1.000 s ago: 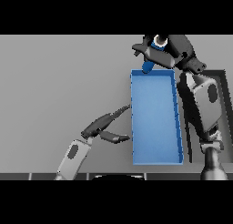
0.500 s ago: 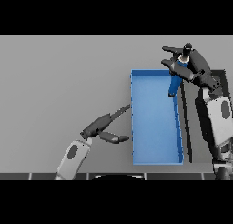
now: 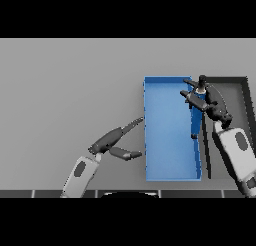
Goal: Pick up the blue pipe and place it into the blue bin.
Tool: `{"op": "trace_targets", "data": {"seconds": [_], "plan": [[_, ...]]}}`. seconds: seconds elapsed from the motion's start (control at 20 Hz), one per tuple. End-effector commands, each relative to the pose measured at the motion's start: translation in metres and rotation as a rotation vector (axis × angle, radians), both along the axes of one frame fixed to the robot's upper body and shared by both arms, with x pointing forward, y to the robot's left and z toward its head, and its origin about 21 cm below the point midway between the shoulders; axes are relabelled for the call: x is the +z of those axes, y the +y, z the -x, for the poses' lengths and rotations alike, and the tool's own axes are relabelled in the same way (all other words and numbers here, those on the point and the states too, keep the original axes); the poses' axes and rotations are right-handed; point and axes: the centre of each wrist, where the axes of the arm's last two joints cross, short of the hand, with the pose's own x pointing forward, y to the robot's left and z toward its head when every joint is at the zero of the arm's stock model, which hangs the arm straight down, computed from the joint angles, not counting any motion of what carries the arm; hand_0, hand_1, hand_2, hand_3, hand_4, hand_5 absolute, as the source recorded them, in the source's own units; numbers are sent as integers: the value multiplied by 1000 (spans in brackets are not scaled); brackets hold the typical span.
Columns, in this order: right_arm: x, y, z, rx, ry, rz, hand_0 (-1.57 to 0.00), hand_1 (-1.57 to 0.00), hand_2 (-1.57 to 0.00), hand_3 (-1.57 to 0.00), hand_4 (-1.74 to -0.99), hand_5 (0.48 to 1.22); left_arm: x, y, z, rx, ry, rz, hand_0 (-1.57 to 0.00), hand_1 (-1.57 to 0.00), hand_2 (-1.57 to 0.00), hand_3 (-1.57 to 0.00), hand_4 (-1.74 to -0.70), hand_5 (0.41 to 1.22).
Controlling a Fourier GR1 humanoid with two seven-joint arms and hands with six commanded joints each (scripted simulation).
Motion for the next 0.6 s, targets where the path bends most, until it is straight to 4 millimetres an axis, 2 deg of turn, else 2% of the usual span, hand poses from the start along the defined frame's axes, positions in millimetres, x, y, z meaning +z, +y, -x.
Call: {"op": "trace_targets", "data": {"seconds": [0.0,0.1,0.15,0.2,0.25,0.35,0.4,0.55], "plan": [[-6,-2,2,-16,28,36,-1571,-1571,-1571,-1127,-1741,1221,3,-1,-2,5,-5,-8,1,1,1,1,-886,420],[-17,2,5,-42,65,81,-1571,-1571,-1571,-908,-1741,1221,2,1,0,2,-9,-11,1,1,1,1,-883,421],[-17,3,5,-62,67,100,-1571,-1548,-1571,-847,-1741,1221,0,0,0,0,1,-18,1,1,1,1,-883,421],[-20,4,3,-68,78,114,-1465,-1336,-1339,-788,-1678,1221,3,-3,-2,2,1,-20,1,1,1,1,-882,421],[-23,6,-1,-76,90,134,-1172,-1069,-1071,-630,-1592,1221,1,-3,-3,7,2,-25,1,1,1,1,-881,422],[-28,7,-5,-71,127,181,-750,-684,-685,-403,-1413,1221,0,-4,-1,-1,2,-13,1,1,1,1,-878,425],[-28,7,-6,-24,140,222,-599,-547,-548,-322,-1337,1221,1,-3,1,6,-4,-9,1,1,1,1,-878,427],[-31,12,-5,98,187,344,-306,-279,-280,-164,-1175,1084,4,-2,1,2,4,-9,1,1,1,1,-881,429]]}}
